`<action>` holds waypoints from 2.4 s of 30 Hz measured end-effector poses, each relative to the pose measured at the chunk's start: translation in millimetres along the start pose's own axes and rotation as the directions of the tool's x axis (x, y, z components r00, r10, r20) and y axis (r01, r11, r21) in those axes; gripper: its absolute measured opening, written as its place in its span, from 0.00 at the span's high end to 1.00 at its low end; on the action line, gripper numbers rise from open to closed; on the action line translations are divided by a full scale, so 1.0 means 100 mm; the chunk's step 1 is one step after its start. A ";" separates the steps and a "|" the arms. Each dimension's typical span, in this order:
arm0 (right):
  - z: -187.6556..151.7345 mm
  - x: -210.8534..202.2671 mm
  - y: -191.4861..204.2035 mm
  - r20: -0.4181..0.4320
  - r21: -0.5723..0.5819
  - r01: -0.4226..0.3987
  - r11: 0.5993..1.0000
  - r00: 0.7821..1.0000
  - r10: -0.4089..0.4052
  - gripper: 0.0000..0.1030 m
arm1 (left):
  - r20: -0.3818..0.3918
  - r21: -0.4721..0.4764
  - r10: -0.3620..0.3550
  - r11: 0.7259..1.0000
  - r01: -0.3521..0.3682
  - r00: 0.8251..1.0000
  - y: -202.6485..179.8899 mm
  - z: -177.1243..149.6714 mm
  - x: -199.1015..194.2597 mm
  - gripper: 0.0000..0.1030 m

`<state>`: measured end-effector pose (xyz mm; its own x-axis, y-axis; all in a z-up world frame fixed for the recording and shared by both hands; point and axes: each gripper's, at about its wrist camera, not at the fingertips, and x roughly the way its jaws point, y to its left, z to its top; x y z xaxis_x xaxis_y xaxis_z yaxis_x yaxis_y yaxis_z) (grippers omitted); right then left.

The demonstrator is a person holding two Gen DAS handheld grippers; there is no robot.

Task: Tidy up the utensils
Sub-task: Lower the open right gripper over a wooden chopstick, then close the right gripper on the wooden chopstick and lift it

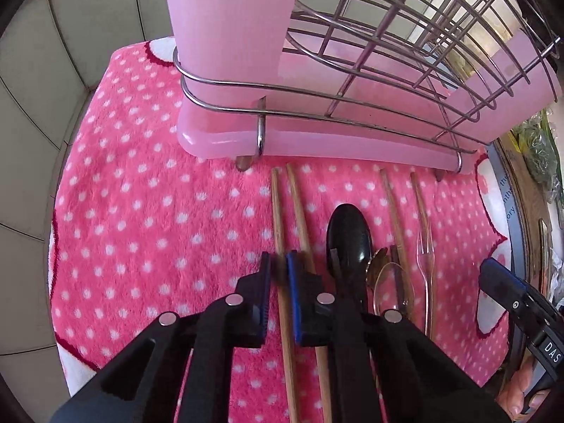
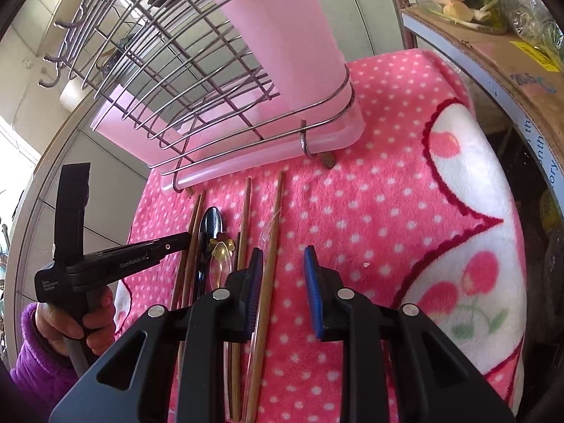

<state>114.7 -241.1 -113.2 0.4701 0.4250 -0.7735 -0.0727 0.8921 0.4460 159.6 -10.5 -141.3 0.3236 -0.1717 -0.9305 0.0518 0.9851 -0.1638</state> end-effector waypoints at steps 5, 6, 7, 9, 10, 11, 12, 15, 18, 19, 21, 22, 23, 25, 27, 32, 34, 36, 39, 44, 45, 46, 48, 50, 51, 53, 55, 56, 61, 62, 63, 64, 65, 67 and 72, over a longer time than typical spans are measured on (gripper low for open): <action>-0.01 0.06 0.03 -0.020 0.019 -0.009 1.000 1.000 0.010 0.77 | 0.032 -0.028 -0.003 1.000 0.004 0.999 0.18 -0.07 -0.12 0.94; -0.01 0.08 0.04 -0.026 0.023 -0.015 1.000 1.000 0.016 0.77 | 0.035 -0.042 -0.011 0.999 0.013 0.999 0.24 -0.08 -0.15 0.94; -0.01 0.11 0.07 -0.031 0.019 -0.020 1.000 0.999 0.020 0.77 | 0.037 -0.050 -0.014 0.999 0.016 0.999 0.27 -0.10 -0.20 0.94; -0.02 0.17 0.17 -0.041 -0.002 -0.029 1.000 0.999 0.029 0.78 | 0.041 -0.059 -0.012 0.998 0.015 0.999 0.35 -0.13 -0.23 0.94; -0.02 0.20 0.23 -0.046 -0.016 -0.028 0.999 0.999 0.027 0.81 | 0.043 -0.061 -0.005 0.998 0.008 0.999 0.39 -0.14 -0.22 0.94; -0.02 0.23 0.29 -0.050 -0.032 -0.022 0.999 0.999 0.021 0.81 | 0.041 -0.067 0.000 0.998 0.003 0.999 0.42 -0.14 -0.21 0.94; -0.02 0.27 0.34 -0.054 -0.046 -0.015 0.999 0.998 0.012 0.81 | 0.034 -0.080 -0.002 0.997 0.005 0.999 0.46 -0.15 -0.18 0.94; 0.00 0.37 0.39 -0.056 -0.062 0.031 0.998 0.998 -0.035 0.82 | 0.030 -0.092 -0.019 0.996 0.021 0.999 0.53 -0.19 -0.14 0.94; 0.02 0.46 0.39 -0.060 -0.073 0.068 0.995 0.996 -0.072 0.82 | 0.037 -0.073 -0.018 0.997 0.021 0.999 0.55 -0.20 -0.14 0.94; 0.03 0.48 0.39 -0.064 -0.076 0.071 0.995 0.995 -0.076 0.86 | 0.037 -0.069 -0.018 0.997 0.021 0.999 0.56 -0.21 -0.14 0.94; 0.05 0.56 0.39 -0.072 -0.081 0.073 0.994 0.994 -0.079 0.91 | 0.035 -0.064 -0.019 0.998 0.021 0.999 0.53 -0.25 -0.15 0.93; 0.05 0.58 0.40 -0.074 -0.083 0.076 0.994 0.994 -0.082 0.93 | 0.033 -0.063 -0.021 0.998 0.023 0.999 0.53 -0.24 -0.14 0.93; 0.05 0.61 0.40 -0.077 -0.085 0.078 0.993 0.993 -0.085 0.94 | 0.032 -0.062 -0.023 0.998 0.025 0.999 0.55 -0.25 -0.14 0.93; 0.06 0.68 0.41 -0.087 -0.091 0.078 0.993 0.992 -0.086 0.94 | 0.031 -0.057 -0.027 0.998 0.029 0.999 0.54 -0.24 -0.14 0.93; 0.07 0.75 0.42 -0.098 -0.093 0.083 0.992 0.991 -0.093 0.94 | 0.028 -0.051 -0.028 0.998 0.029 0.999 0.54 -0.23 -0.14 0.93; 0.10 0.79 0.44 -0.097 -0.092 0.079 0.993 0.991 -0.088 0.96 | 0.014 -0.043 -0.023 0.999 0.024 1.000 0.51 -0.17 -0.10 0.93; 0.09 0.75 0.42 -0.097 -0.081 0.074 0.994 0.992 -0.082 0.96 | 0.011 -0.045 -0.027 0.999 0.027 1.000 0.51 -0.16 -0.10 0.93; 0.09 0.72 0.41 -0.099 -0.085 0.072 0.994 0.992 -0.080 0.96 | 0.014 -0.044 -0.028 0.999 0.029 1.000 0.50 -0.16 -0.12 0.93; 0.09 0.74 0.41 -0.109 -0.081 0.064 0.995 0.991 -0.072 0.96 | 0.015 -0.046 -0.030 0.998 0.031 0.999 0.48 -0.18 -0.13 0.94; 0.08 0.70 0.38 -0.149 -0.072 0.022 0.997 0.988 -0.033 0.87 | -0.001 -0.049 -0.031 0.998 0.031 1.000 0.48 -0.18 -0.10 0.93; 0.09 0.67 0.37 -0.153 -0.069 0.008 0.998 0.988 -0.019 0.85 | -0.007 -0.052 -0.033 0.998 0.033 0.999 0.48 -0.17 -0.09 0.93; 0.10 0.65 0.36 -0.153 -0.068 0.001 0.998 0.988 -0.011 0.82 | -0.010 -0.050 -0.033 0.998 0.033 0.999 0.48 -0.16 -0.09 0.93; 0.12 0.61 0.33 -0.155 -0.059 -0.015 0.998 0.988 0.006 0.79 | -0.016 -0.047 -0.032 0.998 0.031 0.999 0.48 -0.14 -0.08 0.93; 0.14 0.53 0.28 -0.144 -0.037 -0.037 0.999 0.989 0.032 0.79 | -0.022 -0.048 -0.033 0.998 0.032 0.999 0.48 -0.13 -0.07 0.93; 0.17 0.48 0.26 -0.131 -0.030 -0.041 0.999 0.991 0.037 0.79 | -0.024 -0.048 -0.035 0.998 0.034 0.999 0.48 -0.13 -0.07 0.93; 0.20 0.41 0.24 -0.116 -0.025 -0.047 0.999 0.992 0.044 0.79 | -0.023 -0.048 -0.037 0.998 0.036 0.999 0.48 -0.12 -0.07 0.93; 0.23 0.38 0.22 -0.109 -0.037 -0.021 0.999 0.994 0.017 0.79 | -0.024 -0.046 -0.037 0.998 0.036 0.999 0.48 -0.11 -0.07 0.93; 0.24 0.38 0.21 -0.106 -0.044 -0.001 0.999 0.994 -0.004 0.79 | -0.024 -0.046 -0.036 0.998 0.035 0.999 0.48 -0.11 -0.07 0.93; 0.24 0.46 0.14 -0.125 -0.077 0.098 0.992 0.986 -0.107 0.79 | -0.021 -0.040 -0.036 0.999 0.035 0.999 0.47 -0.12 -0.06 0.93; 0.23 0.49 0.16 -0.127 -0.089 0.109 0.990 0.985 -0.120 0.79 | -0.020 -0.039 -0.035 0.999 0.035 0.999 0.47 -0.12 -0.06 0.93; 0.23 0.52 0.18 -0.129 -0.103 0.118 0.988 0.983 -0.131 0.79 | -0.019 -0.040 -0.035 0.999 0.034 0.999 0.47 -0.12 -0.06 0.93; 0.23 0.53 0.20 -0.129 -0.115 0.128 0.985 0.981 -0.142 0.79 | -0.020 -0.039 -0.034 0.999 0.033 0.999 0.47 -0.12 -0.06 0.93; 0.23 0.55 0.22 -0.129 -0.124 0.134 0.983 0.980 -0.150 0.79 | -0.020 -0.038 -0.033 0.999 0.032 0.999 0.47 -0.13 -0.06 0.93; 0.25 0.61 0.27 -0.133 -0.142 0.153 0.978 0.976 -0.172 0.79 | -0.022 -0.036 -0.028 0.999 0.027 0.999 0.46 -0.13 -0.06 0.93; 0.32 0.73 0.39 -0.126 -0.195 0.212 0.958 0.963 -0.239 0.79 | -0.032 -0.036 -0.022 0.999 0.021 0.999 0.45 -0.11 -0.04 0.93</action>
<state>174.5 -180.6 -137.5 0.3594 0.2158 -0.9079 -0.1418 0.9742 0.1755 149.8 34.4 -148.4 0.2921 -0.1931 -0.9367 0.0243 0.9806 -0.1946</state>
